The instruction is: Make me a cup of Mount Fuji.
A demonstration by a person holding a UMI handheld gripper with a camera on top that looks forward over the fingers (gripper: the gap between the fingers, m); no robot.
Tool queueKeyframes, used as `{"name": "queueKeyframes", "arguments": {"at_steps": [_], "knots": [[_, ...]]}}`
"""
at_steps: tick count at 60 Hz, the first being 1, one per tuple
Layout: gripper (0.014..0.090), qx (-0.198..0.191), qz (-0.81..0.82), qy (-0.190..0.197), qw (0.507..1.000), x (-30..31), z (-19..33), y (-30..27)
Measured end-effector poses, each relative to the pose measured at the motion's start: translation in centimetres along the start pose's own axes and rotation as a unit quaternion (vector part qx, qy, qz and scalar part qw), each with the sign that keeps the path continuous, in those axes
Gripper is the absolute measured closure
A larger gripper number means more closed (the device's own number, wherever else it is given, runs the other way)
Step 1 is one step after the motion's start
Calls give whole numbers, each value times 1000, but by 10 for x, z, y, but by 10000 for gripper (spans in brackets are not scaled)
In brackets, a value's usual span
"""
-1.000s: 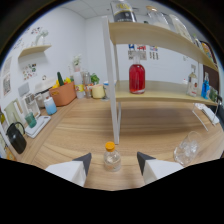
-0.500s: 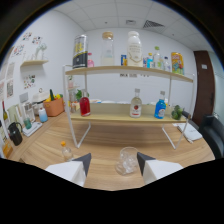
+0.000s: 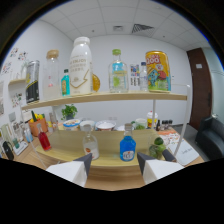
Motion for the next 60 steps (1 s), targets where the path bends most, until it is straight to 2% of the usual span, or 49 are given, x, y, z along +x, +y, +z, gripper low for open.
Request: {"name": "queueKeyframes", "arguments": {"at_steps": [8, 14, 24, 27, 41, 53, 60], "knots": [[226, -3, -2, -2, 1000, 15, 40, -4], [322, -10, -4, 9, 1000, 28, 65, -4], [586, -28, -5, 22, 999, 43, 85, 7], [663, -28, -3, 14, 1000, 41, 85, 9], [680, -34, -15, 18, 999, 41, 76, 9], [681, -16, -8, 28, 999, 34, 29, -5], [681, -40, 10, 35, 998, 30, 6, 29]]}}
